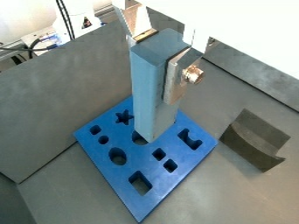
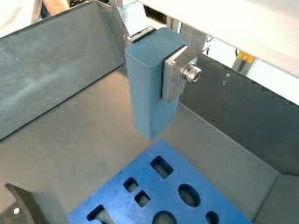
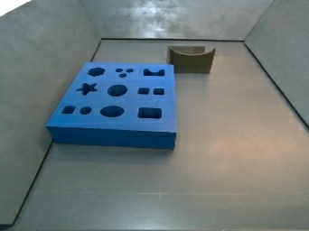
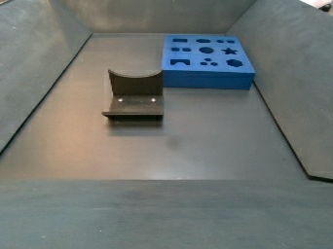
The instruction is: Insert the rectangle object.
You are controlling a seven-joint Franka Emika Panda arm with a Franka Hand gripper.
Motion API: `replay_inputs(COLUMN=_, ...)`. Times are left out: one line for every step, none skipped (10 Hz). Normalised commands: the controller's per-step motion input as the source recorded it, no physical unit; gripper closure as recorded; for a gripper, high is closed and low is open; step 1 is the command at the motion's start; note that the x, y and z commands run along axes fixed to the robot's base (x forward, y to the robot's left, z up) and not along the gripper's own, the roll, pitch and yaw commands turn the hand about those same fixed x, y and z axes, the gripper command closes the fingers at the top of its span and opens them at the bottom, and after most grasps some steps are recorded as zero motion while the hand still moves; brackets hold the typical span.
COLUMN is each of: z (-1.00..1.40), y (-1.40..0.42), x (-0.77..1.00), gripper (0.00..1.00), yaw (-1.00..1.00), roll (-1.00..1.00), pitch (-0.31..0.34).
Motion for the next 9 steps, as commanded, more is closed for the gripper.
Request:
replay_inputs(z=0.25, y=-0.09, x=0.36, gripper=1.0, yaw=0.2, roll=0.3, pitch=-0.041)
replay_inputs(z=0.18, y=-0.09, x=0.31, gripper=1.0, yaw=0.17, roll=0.29, pitch=0.004)
replay_inputs(z=0.08, y=-0.07, x=0.21, gripper=1.0, yaw=0.1, roll=0.24, pitch=0.072)
replay_inputs(z=-0.07, y=0.1, x=-0.37, gripper=1.0, yaw=-0.37, roll=-0.04, pitch=0.412)
replay_inputs(z=-0.07, y=0.11, x=-0.37, gripper=1.0, yaw=-0.37, roll=-0.09, pitch=0.384)
replay_inputs(z=-0.03, y=0.09, x=-0.26, gripper=1.0, yaw=-0.27, roll=-0.13, pitch=0.267)
replay_inputs(z=-0.49, y=-0.06, x=0.0, gripper=1.0, yaw=-1.0, roll=0.0, pitch=-0.004)
replay_inputs(z=-0.49, y=-0.05, x=0.0, gripper=1.0, yaw=-1.0, roll=0.0, pitch=-0.01)
replay_inputs(z=-0.49, y=-0.06, x=0.0, gripper=1.0, yaw=-1.0, roll=0.0, pitch=-0.01)
